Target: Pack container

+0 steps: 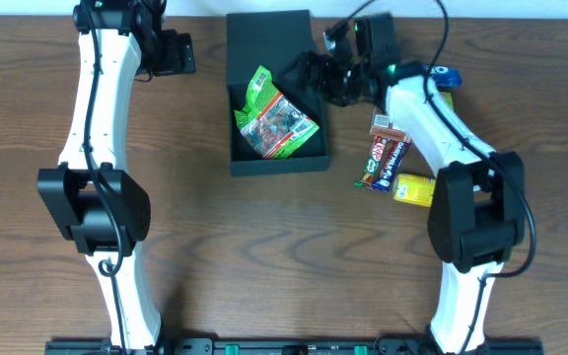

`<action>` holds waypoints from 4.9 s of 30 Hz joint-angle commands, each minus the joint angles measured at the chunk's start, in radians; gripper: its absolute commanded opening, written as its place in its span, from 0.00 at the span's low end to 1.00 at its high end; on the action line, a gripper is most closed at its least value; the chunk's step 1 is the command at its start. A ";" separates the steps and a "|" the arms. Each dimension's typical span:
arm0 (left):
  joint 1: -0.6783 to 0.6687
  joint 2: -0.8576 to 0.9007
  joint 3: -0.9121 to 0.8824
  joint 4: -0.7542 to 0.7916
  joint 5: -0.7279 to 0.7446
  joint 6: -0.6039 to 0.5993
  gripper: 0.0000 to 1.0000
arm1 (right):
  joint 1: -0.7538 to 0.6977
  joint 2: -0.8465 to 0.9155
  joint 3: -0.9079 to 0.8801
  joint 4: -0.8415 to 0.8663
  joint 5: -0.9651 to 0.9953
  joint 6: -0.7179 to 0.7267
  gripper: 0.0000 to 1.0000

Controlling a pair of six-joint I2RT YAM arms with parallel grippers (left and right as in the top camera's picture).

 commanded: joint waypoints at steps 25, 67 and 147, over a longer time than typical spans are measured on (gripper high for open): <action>-0.050 0.002 -0.454 0.255 0.368 -0.124 0.07 | 0.169 0.110 0.141 -0.262 0.569 -0.389 0.06; -0.079 0.002 -0.454 0.293 0.357 -0.133 0.15 | 0.145 0.182 0.306 -0.498 0.219 -0.542 0.72; -0.076 0.002 -0.454 0.297 0.331 -0.301 0.19 | 0.134 0.195 0.500 -0.590 0.158 -0.044 0.98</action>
